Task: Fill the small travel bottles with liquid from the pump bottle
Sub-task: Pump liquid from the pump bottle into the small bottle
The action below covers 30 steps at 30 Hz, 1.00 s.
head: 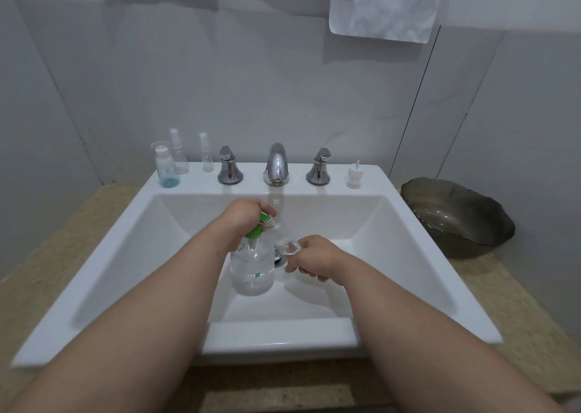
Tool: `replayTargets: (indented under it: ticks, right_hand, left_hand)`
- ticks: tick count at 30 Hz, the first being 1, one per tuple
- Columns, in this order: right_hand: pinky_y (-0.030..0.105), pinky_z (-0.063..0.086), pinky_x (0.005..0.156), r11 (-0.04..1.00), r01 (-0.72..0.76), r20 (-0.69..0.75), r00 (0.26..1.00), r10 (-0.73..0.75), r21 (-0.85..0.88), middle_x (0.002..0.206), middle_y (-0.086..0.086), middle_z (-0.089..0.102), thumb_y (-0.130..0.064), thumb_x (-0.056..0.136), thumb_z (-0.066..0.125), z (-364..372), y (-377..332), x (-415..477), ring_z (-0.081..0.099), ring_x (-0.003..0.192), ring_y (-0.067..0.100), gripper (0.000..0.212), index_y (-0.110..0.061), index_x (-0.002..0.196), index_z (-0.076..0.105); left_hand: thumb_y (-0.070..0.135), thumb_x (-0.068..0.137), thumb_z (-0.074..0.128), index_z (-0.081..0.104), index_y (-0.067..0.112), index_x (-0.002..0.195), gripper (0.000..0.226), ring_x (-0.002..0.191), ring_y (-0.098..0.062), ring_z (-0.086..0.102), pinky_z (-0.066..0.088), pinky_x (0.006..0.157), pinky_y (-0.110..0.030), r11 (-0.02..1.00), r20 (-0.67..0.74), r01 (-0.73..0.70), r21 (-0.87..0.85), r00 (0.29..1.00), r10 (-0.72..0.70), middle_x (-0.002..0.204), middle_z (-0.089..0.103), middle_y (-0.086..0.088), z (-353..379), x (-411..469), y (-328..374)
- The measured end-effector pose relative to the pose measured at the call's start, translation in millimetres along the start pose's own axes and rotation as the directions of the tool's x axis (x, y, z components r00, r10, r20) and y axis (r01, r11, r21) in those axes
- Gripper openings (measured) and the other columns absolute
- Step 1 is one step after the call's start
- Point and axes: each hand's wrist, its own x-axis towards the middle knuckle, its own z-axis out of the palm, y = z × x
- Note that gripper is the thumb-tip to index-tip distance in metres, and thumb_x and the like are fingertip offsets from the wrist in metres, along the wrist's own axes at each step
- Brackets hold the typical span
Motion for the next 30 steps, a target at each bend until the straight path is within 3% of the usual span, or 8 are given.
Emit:
replayTargets:
  ticks: [3, 7, 10, 13, 16, 21, 24, 30]
  right_hand:
    - [0.025, 0.025, 0.048, 1.000, -0.004, 0.000, 1.000, 0.004, 0.004, 0.069, 0.003, 0.046, -0.014, 0.077, 0.072, 0.7, 0.0, -0.1, 0.035, 0.057, 0.017, 0.017, -0.017, 0.091, 0.064]
    - [0.024, 0.025, 0.049, 1.000, 0.007, -0.007, 1.000, -0.007, 0.015, 0.069, 0.002, 0.046, -0.014, 0.077, 0.072, -0.1, -0.9, 1.1, 0.034, 0.058, 0.018, 0.016, -0.018, 0.088, 0.061]
    - [0.024, 0.025, 0.048, 1.000, 0.019, -0.024, 1.000, -0.018, 0.020, 0.068, 0.002, 0.046, -0.014, 0.076, 0.072, -0.8, -0.5, 1.7, 0.035, 0.057, 0.018, 0.014, -0.018, 0.085, 0.061]
    - [0.024, 0.023, 0.048, 0.999, 0.020, -0.028, 0.999, -0.019, 0.037, 0.067, 0.002, 0.044, -0.013, 0.076, 0.071, -0.9, -0.2, 2.1, 0.033, 0.057, 0.018, 0.015, -0.018, 0.087, 0.062]
    - [0.024, 0.023, 0.048, 0.999, 0.022, -0.028, 0.999, -0.021, 0.043, 0.066, 0.001, 0.044, -0.014, 0.075, 0.071, -1.4, 0.9, 3.9, 0.033, 0.057, 0.018, 0.017, -0.018, 0.090, 0.065]
    - [0.023, 0.024, 0.047, 0.999, 0.015, -0.039, 0.999, -0.014, 0.043, 0.066, 0.001, 0.045, -0.014, 0.074, 0.072, -0.8, 1.0, 5.4, 0.034, 0.056, 0.018, 0.022, -0.012, 0.095, 0.067]
    - [0.023, 0.024, 0.047, 0.999, 0.010, -0.039, 0.999, -0.009, 0.048, 0.066, 0.001, 0.045, -0.014, 0.074, 0.072, -0.5, 1.4, 6.0, 0.034, 0.056, 0.018, 0.030, -0.005, 0.102, 0.067]
    - [0.023, 0.024, 0.047, 0.999, 0.013, -0.033, 0.999, -0.011, 0.048, 0.067, 0.001, 0.046, -0.014, 0.075, 0.072, -0.1, 1.2, 4.6, 0.034, 0.056, 0.018, 0.019, -0.017, 0.091, 0.064]
  left_hand:
    - [-0.006, 0.101, 0.032, 0.070, 0.013, 0.090, 0.044, 0.061, -0.017, 0.051, 0.040, 0.053, -0.024, 1.000, 0.011, 0.005, -0.015, 1.000, -0.005, 0.083, 0.058, -0.010, -0.8, 0.0, -1.5]
    - [0.008, 0.100, 0.051, 0.074, 0.006, 0.099, 0.023, 0.069, -0.022, 0.053, 0.041, 0.061, -0.029, 0.989, 0.012, 0.045, -0.138, 0.999, -0.044, 0.081, 0.061, -0.011, -3.5, -2.0, -6.8]
    - [0.014, 0.095, 0.049, 0.073, 0.004, 0.097, 0.026, 0.076, -0.024, 0.058, 0.042, 0.061, -0.029, 0.962, 0.028, 0.099, -0.253, 0.995, -0.096, 0.077, 0.065, -0.010, -5.4, -0.1, -9.7]
    - [0.017, 0.093, 0.049, 0.068, 0.005, 0.100, 0.024, 0.068, -0.022, 0.058, 0.042, 0.058, -0.027, 0.942, 0.018, 0.111, -0.316, 0.994, -0.112, 0.076, 0.063, -0.009, -3.3, 1.1, -6.1]
    - [0.017, 0.093, 0.048, 0.066, 0.006, 0.096, 0.022, 0.061, -0.021, 0.055, 0.041, 0.060, -0.028, 0.940, -0.008, 0.106, -0.324, 0.993, -0.115, 0.069, 0.060, -0.007, 0.6, 0.6, -3.5]
    - [0.004, 0.097, 0.043, 0.067, 0.005, 0.082, 0.028, 0.068, -0.025, 0.053, 0.040, 0.063, -0.030, 0.956, -0.020, 0.115, -0.270, 0.992, -0.124, 0.078, 0.058, -0.015, 0.0, 1.4, -4.4]
    - [0.000, 0.101, 0.047, 0.067, 0.003, 0.090, 0.023, 0.065, -0.024, 0.049, 0.039, 0.062, -0.029, 0.967, -0.004, 0.106, -0.232, 0.994, -0.110, 0.073, 0.053, -0.014, -0.1, -0.6, -2.0]
    - [0.005, 0.101, 0.051, 0.070, 0.007, 0.094, 0.020, 0.061, -0.021, 0.049, 0.040, 0.061, -0.029, 0.974, 0.008, 0.089, -0.208, 0.996, -0.089, 0.074, 0.055, -0.012, 0.3, -1.7, -1.8]
